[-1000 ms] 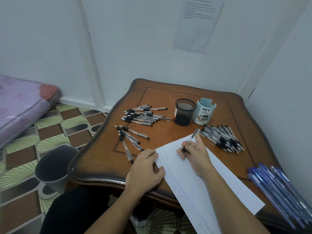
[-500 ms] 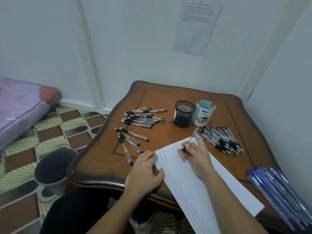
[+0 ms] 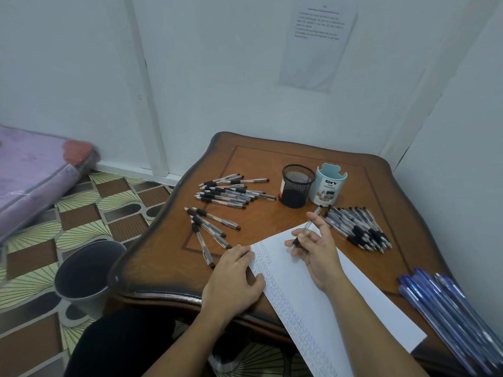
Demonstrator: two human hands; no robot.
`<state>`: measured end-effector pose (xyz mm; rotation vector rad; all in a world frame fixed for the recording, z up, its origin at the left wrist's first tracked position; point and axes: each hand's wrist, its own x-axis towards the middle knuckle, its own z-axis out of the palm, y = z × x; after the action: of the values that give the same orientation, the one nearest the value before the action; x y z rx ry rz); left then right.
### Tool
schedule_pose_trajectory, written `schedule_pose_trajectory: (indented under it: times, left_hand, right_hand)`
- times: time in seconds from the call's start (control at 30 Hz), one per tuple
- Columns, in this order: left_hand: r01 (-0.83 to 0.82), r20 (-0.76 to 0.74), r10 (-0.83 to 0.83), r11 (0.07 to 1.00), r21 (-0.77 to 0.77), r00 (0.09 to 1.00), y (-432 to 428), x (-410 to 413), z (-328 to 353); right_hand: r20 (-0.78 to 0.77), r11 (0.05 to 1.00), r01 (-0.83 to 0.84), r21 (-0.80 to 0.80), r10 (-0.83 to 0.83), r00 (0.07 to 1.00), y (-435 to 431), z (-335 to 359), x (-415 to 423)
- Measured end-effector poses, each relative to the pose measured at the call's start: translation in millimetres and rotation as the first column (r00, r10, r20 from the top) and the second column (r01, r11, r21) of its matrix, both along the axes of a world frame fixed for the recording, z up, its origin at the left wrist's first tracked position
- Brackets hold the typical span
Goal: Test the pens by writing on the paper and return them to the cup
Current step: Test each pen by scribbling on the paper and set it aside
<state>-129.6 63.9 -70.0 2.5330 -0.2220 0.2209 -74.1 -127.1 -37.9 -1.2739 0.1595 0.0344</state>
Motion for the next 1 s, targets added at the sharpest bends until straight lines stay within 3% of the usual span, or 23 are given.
schedule_pose_trajectory:
  times: [0.13, 0.3, 0.37, 0.43, 0.47, 0.5, 0.57, 0.63, 0.7, 0.8, 0.9, 1.0]
  left_hand:
    - [0.002, -0.006, -0.002, 1.000, -0.004, 1.000, 1.1, 0.8, -0.7]
    - [0.005, -0.016, -0.005, 1.000, -0.023, 1.000, 1.2, 0.3, -1.2]
    - [0.008, -0.020, -0.008, 1.000, -0.010, 1.000, 1.0, 0.8, -1.3]
    - [0.004, -0.023, -0.004, 1.000, -0.009, 1.000, 0.7, 0.9, -1.1]
    - [0.001, -0.024, -0.001, 1.000, -0.016, 1.000, 0.6, 1.1, -1.0]
    - [0.000, -0.025, -0.001, 1.000, -0.019, 1.000, 0.5, 1.2, -0.9]
    - [0.005, -0.031, -0.005, 1.000, -0.014, 0.999, -0.1, 1.5, -0.8]
    - [0.003, -0.033, -0.003, 1.000, -0.016, 0.999, -0.3, 1.9, -0.9]
    - [-0.004, -0.034, 0.004, 1.000, -0.024, 0.999, -0.3, 1.9, -0.8]
    - [-0.001, -0.037, 0.000, 1.000, -0.030, 0.999, -0.6, 1.4, -0.9]
    - [-0.002, -0.042, 0.001, 0.999, -0.032, 0.999, 0.0, 1.8, -1.4]
    - [0.010, -0.051, -0.010, 1.000, -0.002, 0.999, 1.2, 1.9, -2.4]
  right_hand:
    - [-0.029, 0.997, 0.024, 0.072, -0.022, 0.999, 0.5, 3.4, -0.4]
    - [-0.154, 0.916, 0.084, 0.393, -0.024, 0.988, -11.8, 11.2, 8.5]
    - [-0.136, 0.906, 0.096, 0.412, -0.043, 0.990, -22.3, 20.1, 13.5]
    - [-0.097, 0.979, 0.097, 0.182, -0.080, 0.992, -34.8, 32.1, 17.8]
    - [-0.074, 0.992, 0.113, -0.048, -0.116, 0.990, -42.2, 37.7, 19.8]
    - [-0.042, 0.945, 0.139, -0.296, -0.158, 0.987, -51.0, 42.2, 22.3]
    - [0.056, 0.728, 0.188, -0.659, -0.202, 0.978, -70.6, 51.5, 27.4]
    - [0.125, 0.476, 0.197, -0.857, -0.180, 0.976, -89.8, 59.2, 31.4]
    - [0.117, 0.286, 0.162, -0.945, -0.167, 0.979, -106.9, 61.0, 34.5]
    - [0.034, 0.150, 0.065, -0.987, -0.196, 0.980, -120.6, 54.7, 37.0]
    - [-0.068, 0.078, -0.054, -0.996, -0.189, 0.980, -125.0, 47.4, 38.0]
    - [-0.077, 0.092, -0.059, -0.994, -0.198, 0.977, -122.5, 45.0, 35.9]
